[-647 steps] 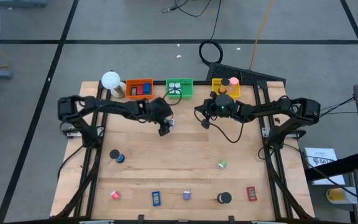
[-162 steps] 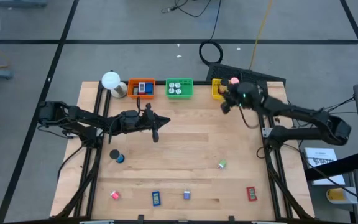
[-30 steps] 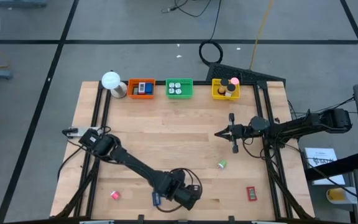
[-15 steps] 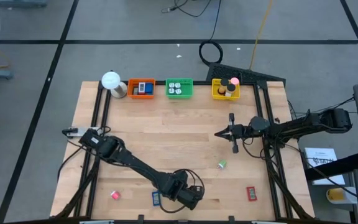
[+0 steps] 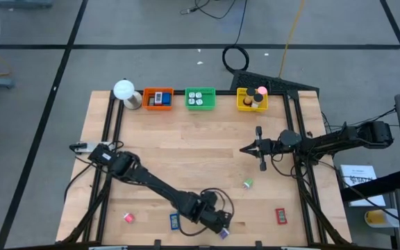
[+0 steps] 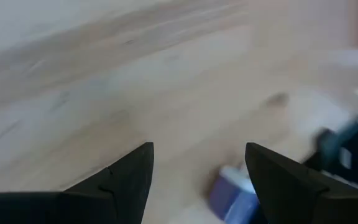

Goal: Pick & Place Office items
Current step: Put the blue charger adapter into the green basket

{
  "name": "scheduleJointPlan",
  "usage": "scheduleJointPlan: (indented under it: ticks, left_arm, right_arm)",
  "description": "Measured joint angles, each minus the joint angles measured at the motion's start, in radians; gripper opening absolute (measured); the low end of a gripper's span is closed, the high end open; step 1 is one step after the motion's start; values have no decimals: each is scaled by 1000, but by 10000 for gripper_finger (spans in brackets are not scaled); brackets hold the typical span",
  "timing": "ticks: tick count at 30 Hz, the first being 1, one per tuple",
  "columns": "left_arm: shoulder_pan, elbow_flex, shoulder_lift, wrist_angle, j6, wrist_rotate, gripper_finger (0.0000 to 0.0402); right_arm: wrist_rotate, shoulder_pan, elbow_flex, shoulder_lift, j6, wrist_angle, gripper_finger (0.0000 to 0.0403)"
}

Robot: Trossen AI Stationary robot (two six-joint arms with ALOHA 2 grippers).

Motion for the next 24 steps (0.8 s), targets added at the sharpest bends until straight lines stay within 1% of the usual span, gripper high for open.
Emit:
scheduleJointPlan:
  ticks: [6, 10, 14, 17, 19, 24]
  left_arm:
    - [10, 12, 0, 87, 222, -14, 257]
    - [-6, 12, 0, 166, 324, -14, 257]
    - [-29, 12, 0, 179, 342, -11, 257]
    - [-46, 12, 0, 148, 334, -13, 257]
    - [-54, 12, 0, 115, 319, -20, 257]
    - [-58, 27, 0, 100, 306, -61, 257]
  right_arm:
    - [0, 0, 0, 0, 0, -1, 0]
    - [0, 0, 0, 0, 1, -15, 0]
    - [0, 0, 0, 0, 18, -21, 0]
    - [0, 3, 0, 0, 41, -36, 0]
    - [-1, 15, 0, 0, 43, -54, 0]
    - [0, 53, 0, 0, 24, -58, 0]
